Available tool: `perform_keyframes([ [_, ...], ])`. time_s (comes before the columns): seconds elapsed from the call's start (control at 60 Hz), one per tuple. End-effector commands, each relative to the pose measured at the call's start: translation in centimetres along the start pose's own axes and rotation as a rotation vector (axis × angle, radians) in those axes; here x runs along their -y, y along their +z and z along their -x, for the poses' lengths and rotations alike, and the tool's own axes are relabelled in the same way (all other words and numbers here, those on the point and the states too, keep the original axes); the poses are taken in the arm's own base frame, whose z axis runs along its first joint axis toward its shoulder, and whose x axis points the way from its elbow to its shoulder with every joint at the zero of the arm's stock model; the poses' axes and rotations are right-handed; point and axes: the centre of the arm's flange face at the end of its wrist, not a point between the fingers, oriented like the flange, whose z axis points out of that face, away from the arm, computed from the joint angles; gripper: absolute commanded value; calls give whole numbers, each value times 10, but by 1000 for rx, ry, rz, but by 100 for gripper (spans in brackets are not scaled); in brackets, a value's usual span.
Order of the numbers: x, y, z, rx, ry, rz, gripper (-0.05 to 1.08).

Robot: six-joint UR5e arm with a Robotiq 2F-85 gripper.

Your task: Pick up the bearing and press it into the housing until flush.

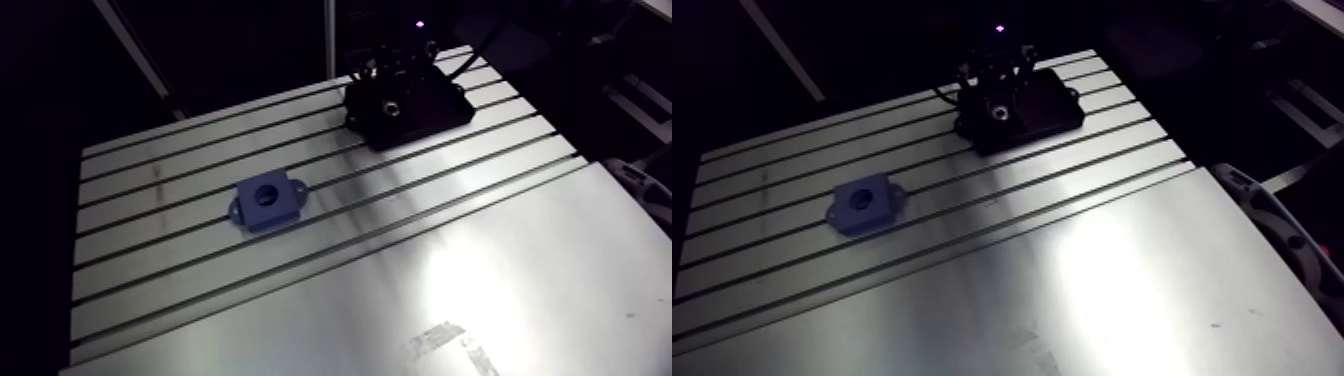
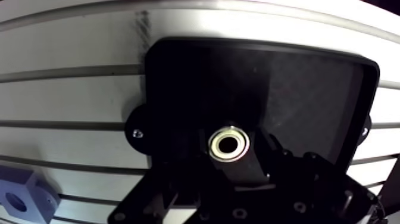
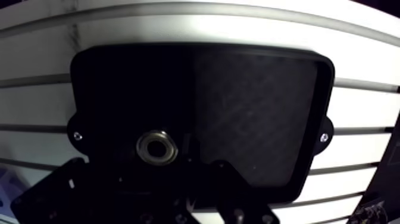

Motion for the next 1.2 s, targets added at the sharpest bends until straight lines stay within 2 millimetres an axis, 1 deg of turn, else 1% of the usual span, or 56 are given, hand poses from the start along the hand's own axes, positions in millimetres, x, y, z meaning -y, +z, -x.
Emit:
perform_keyframes([
  [0.017, 1, 1, 1, 3, 0, -3, 48],
  [1.2, 1, 2, 1, 4, -2, -3, 53],
])
